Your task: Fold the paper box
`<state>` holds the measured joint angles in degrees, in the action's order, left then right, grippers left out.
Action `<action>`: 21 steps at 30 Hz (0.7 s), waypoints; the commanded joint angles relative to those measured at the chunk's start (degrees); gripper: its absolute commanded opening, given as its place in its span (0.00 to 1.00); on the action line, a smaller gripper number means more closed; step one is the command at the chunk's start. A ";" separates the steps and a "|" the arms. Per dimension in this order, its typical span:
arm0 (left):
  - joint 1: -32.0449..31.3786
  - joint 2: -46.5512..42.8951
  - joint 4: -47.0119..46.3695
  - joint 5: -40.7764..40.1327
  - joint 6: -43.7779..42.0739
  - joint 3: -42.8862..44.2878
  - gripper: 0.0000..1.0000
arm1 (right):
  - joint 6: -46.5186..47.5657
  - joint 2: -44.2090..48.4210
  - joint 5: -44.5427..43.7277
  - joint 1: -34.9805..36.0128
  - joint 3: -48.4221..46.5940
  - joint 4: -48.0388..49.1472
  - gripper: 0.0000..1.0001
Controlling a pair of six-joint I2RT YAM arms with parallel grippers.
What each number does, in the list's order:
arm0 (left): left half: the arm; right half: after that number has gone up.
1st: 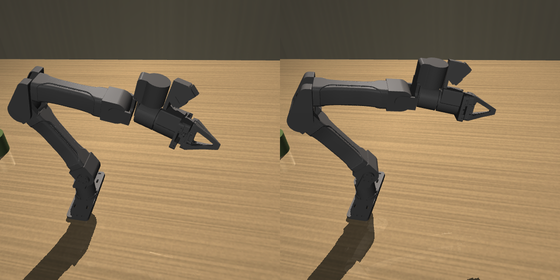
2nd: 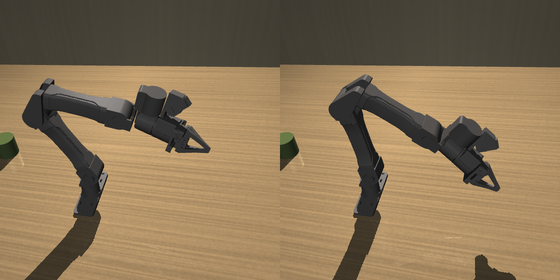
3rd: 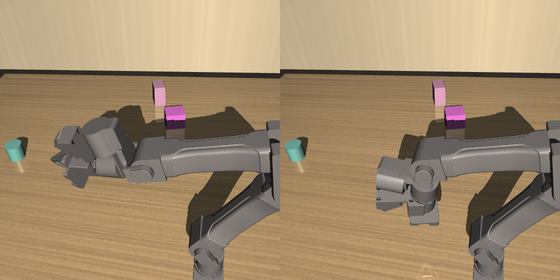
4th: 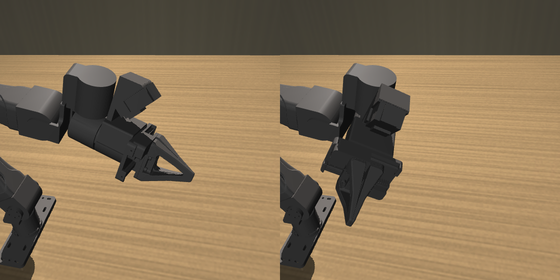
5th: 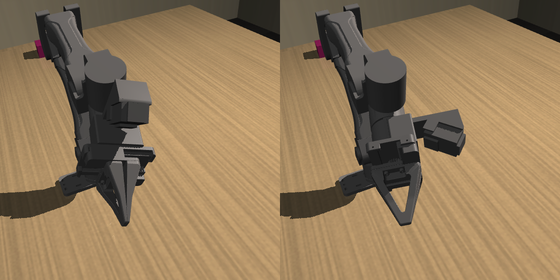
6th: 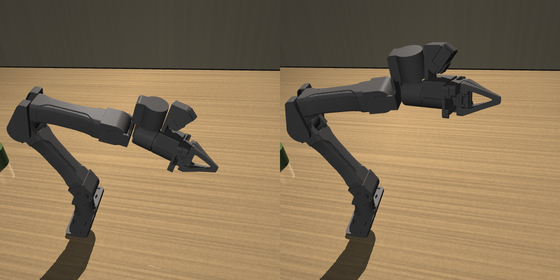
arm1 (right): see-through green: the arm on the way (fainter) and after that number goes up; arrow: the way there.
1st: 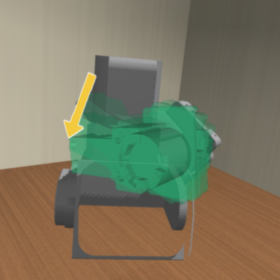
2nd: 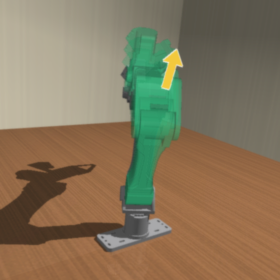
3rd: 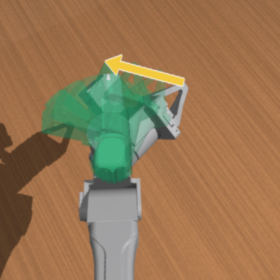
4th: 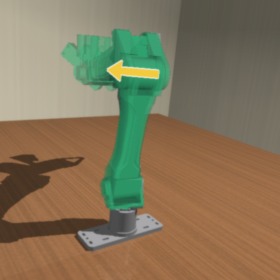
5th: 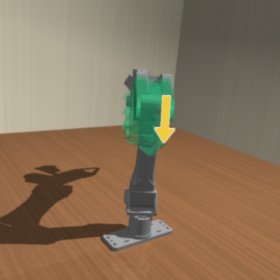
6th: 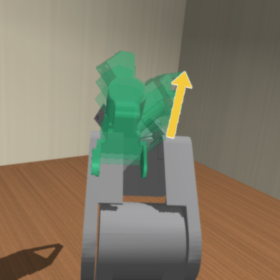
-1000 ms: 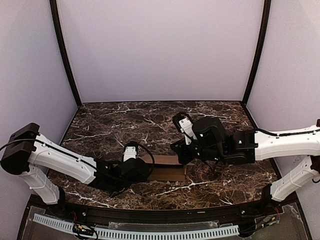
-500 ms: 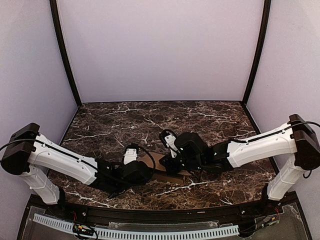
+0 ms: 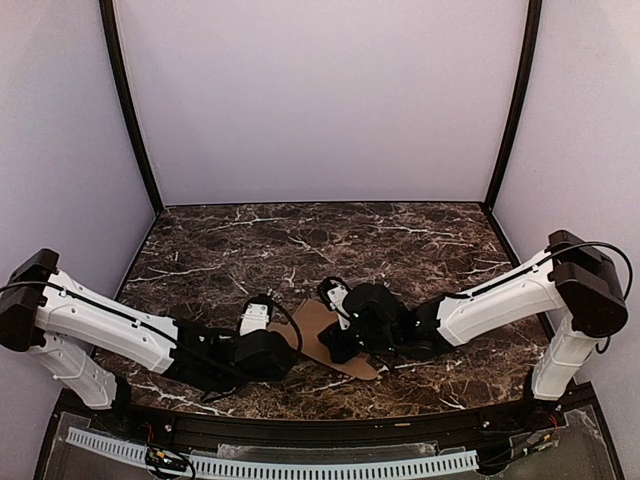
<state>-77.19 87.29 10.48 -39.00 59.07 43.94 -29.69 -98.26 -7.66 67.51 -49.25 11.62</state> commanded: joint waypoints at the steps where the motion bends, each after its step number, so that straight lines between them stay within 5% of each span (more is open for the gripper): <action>1: -0.67 -8.23 5.56 2.34 0.13 -2.44 0.49 | -0.12 -1.71 0.46 0.41 1.59 1.01 0.00; 9: -0.59 -18.83 7.75 0.88 -10.74 -2.05 0.50 | 5.02 -4.40 2.68 1.02 1.68 -0.08 0.00; 21: 5.60 -17.01 0.05 7.01 -29.10 0.10 0.53 | 22.63 4.85 9.90 1.41 7.06 -0.79 0.00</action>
<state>-75.00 70.06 14.83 -36.18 38.37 45.17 -14.94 -96.42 -2.94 68.38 -44.97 15.05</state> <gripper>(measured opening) 0.527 0.001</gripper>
